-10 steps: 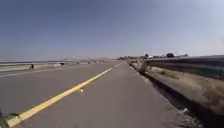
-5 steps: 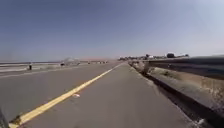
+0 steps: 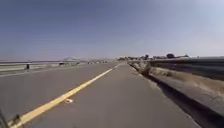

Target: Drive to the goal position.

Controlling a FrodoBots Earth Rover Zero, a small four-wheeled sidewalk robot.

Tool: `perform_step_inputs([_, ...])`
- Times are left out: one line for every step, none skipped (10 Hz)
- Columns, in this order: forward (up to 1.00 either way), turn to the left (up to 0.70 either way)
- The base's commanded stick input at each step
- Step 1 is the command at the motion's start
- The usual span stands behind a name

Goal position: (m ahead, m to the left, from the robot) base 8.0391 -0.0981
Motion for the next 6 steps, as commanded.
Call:
perform_step_inputs([0.50,0.00])
perform_step_inputs([0.50,0.00])
perform_step_inputs([0.50,0.00])
perform_step_inputs([0.50,0.00])
perform_step_inputs([0.50,0.00])
perform_step_inputs([0.50,-0.45])
